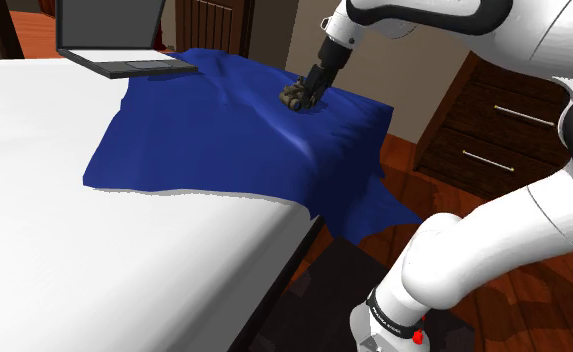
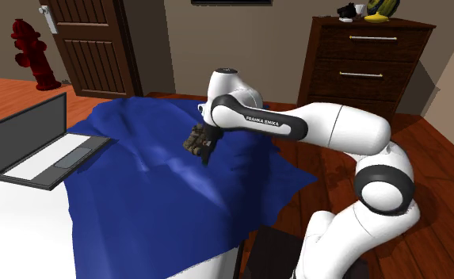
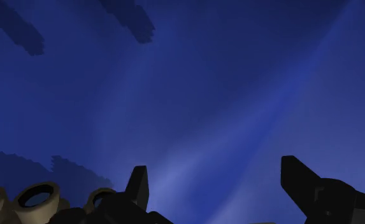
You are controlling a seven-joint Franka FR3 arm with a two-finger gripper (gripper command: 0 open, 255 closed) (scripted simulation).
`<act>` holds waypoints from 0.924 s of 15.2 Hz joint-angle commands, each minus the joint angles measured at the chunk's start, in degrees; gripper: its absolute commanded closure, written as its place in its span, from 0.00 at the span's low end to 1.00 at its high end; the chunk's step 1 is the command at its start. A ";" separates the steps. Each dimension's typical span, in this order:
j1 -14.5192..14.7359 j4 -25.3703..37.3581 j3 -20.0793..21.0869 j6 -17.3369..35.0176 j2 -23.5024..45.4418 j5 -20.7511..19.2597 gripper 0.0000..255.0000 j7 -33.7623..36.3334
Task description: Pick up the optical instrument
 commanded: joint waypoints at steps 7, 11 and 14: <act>-0.55 16.18 -7.95 0.54 14.27 7.09 0.00 -9.52; -1.95 26.73 -11.64 -1.45 22.87 13.09 0.00 -14.47; -4.33 36.31 -13.86 -4.29 30.30 18.74 0.00 -17.86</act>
